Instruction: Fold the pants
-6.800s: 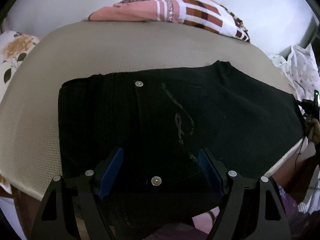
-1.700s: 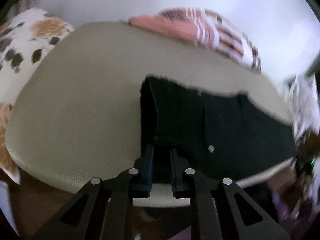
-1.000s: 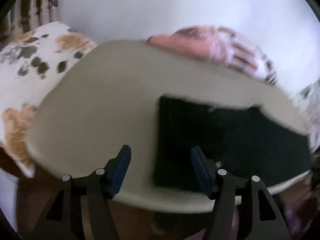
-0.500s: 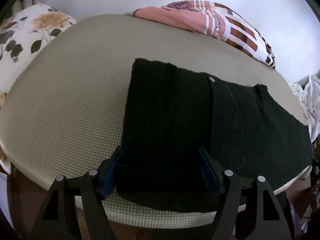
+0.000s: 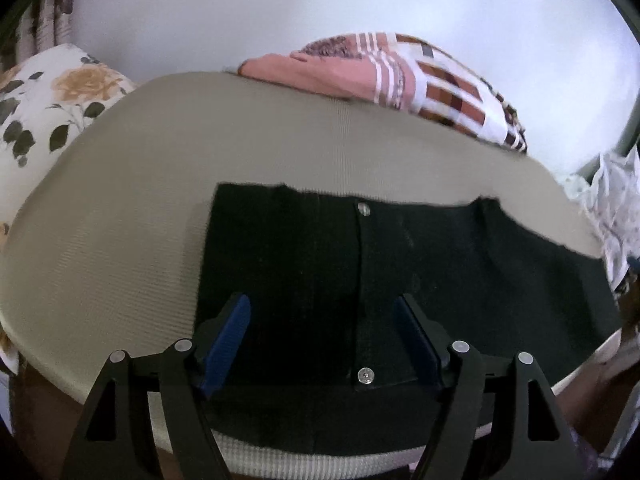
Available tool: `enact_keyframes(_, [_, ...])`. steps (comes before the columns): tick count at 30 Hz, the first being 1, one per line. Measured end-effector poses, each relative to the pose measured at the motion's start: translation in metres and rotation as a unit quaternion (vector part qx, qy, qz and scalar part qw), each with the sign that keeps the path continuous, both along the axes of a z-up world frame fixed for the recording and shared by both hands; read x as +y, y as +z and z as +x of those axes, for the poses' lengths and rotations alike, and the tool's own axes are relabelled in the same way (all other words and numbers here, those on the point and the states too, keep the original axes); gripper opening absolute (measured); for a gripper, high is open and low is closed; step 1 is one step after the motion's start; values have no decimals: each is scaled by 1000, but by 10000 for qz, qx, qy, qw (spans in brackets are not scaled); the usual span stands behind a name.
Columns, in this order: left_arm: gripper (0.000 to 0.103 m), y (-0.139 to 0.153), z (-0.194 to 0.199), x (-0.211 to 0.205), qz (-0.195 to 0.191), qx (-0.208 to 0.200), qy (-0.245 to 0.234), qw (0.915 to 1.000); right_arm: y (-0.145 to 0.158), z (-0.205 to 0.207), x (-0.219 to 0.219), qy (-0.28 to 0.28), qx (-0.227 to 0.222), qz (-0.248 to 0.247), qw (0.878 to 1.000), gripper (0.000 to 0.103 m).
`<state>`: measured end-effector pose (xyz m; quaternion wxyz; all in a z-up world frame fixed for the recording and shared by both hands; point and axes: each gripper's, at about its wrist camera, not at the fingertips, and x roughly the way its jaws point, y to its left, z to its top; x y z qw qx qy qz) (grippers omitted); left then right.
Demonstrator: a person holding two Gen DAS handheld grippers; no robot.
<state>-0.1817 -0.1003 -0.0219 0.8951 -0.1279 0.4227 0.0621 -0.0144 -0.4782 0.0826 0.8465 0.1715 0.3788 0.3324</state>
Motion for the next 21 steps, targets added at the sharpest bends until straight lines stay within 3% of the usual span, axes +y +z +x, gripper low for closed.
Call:
enact_keyframes(3, [75,-10,1,0,20,-18,72,10000,-7,37,85,992,-138,-630,9930,65])
enact_keyframes(6, [75,-11,2,3,-32,-80,125,9999,-25,73,154,1763,-55,-940,9798,51])
enact_keyframes(8, [75,-11,2,8,-113,-114,188,9997,-39,87,184,2042,-5,-1170,9719,49])
enact_keyframes(15, [75,-16,0,18,-501,-215,350,9979,-78,125,227,2261,181,-1552,9615,48])
enact_keyframes(17, [75,-16,3,17,-447,-167,331,9983,-86,134,232,2391,338,-1608,9570,42])
enact_keyframes(20, [77,-16,5,15,-402,-127,299,9987,-93,136,238,2667,436,-1804,9458,16])
enact_keyframes(21, [78,-17,5,16,-418,-126,303,9986,-92,135,238,2761,470,-1798,9430,14])
